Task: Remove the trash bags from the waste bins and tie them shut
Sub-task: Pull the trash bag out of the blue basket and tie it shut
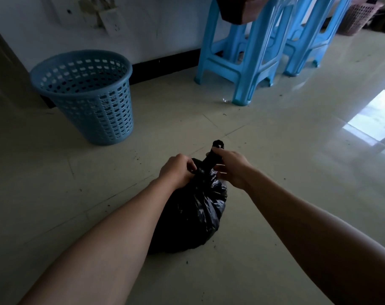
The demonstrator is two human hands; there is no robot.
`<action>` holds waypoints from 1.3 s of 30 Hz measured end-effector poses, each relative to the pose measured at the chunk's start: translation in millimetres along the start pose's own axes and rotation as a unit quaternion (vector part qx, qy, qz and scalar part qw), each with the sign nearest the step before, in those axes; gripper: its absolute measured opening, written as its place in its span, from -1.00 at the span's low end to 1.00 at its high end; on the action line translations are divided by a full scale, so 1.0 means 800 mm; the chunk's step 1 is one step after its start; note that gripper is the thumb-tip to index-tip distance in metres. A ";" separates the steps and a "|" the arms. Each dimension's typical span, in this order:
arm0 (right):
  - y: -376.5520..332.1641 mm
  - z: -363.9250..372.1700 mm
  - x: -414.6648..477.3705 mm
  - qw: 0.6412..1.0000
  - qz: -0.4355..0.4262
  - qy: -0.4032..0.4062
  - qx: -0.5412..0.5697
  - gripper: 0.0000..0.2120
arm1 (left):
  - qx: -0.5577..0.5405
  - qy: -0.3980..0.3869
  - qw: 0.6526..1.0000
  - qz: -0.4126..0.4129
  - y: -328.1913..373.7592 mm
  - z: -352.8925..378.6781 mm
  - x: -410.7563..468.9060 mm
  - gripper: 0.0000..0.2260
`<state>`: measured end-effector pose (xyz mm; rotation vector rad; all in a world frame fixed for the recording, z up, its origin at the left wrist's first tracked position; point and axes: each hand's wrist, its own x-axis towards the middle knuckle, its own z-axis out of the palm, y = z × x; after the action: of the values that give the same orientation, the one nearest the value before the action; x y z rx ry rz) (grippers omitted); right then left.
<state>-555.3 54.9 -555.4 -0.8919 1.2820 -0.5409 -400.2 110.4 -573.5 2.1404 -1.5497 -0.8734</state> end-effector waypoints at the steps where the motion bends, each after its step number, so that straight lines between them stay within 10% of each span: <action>1: 0.002 -0.001 0.002 1.000 -0.003 0.001 -0.003 -0.68 | 0.028 -0.001 1.000 0.003 -0.001 0.003 -0.002 -0.91; 11: 0.007 0.017 0.001 1.000 -0.026 0.006 0.009 -0.79 | 0.079 0.101 0.991 -0.044 -0.009 -0.009 -0.013 -0.85; 18: -0.014 0.014 0.001 0.995 -0.022 0.047 0.088 -0.79 | -0.091 -0.059 0.994 -0.024 0.000 -0.061 -0.014 -0.86; 25: -0.029 0.026 -0.007 0.994 -0.032 0.049 0.094 -0.82 | 0.101 -0.063 0.993 0.017 0.008 -0.090 -0.021 -0.92; 39: 0.005 0.010 0.029 0.986 -0.021 0.147 0.082 -0.79 | -0.126 -0.061 0.985 -0.103 -0.079 -0.080 -0.021 -0.91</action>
<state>-542.3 41.0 -572.2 -0.7217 1.4619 -0.8223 -315.7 143.1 -559.3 2.1187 -1.2085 -1.2186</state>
